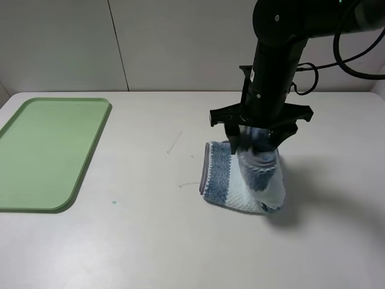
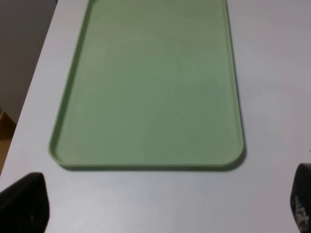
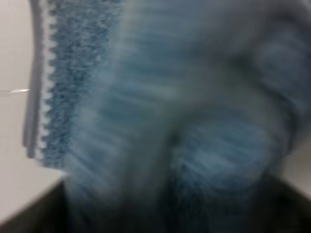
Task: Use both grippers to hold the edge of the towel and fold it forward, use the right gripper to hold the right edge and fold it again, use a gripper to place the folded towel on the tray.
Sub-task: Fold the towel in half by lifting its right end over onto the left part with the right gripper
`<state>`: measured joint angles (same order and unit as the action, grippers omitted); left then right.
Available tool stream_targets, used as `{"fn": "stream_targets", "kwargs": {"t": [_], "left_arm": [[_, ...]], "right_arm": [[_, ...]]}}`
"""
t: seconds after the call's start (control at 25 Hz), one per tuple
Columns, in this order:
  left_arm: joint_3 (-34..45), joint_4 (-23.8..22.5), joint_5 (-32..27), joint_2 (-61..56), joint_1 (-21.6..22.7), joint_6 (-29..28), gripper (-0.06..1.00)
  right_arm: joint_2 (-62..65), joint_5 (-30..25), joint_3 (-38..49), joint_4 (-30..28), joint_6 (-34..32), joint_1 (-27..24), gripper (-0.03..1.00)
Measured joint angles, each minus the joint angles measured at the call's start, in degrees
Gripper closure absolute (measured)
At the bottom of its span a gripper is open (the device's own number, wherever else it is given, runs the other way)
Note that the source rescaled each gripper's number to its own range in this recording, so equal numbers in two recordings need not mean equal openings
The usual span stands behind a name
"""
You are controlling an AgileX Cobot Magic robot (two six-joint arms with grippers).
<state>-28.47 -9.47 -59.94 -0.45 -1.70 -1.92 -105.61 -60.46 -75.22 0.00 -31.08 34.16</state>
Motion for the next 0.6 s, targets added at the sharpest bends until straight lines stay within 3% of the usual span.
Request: {"fn": "stream_targets", "kwargs": {"t": [0.16,0.6], "left_arm": [[0.0,0.0,0.0,0.0,0.0,0.0,-0.06],[0.0,0.0,0.1,0.0,0.0,0.0,-0.06]], "right_arm": [[0.0,1.7,0.0,3.1,2.3,0.0,-0.01],[4.0,1.5,-0.1,2.1,2.8,0.0,-0.03]]}}
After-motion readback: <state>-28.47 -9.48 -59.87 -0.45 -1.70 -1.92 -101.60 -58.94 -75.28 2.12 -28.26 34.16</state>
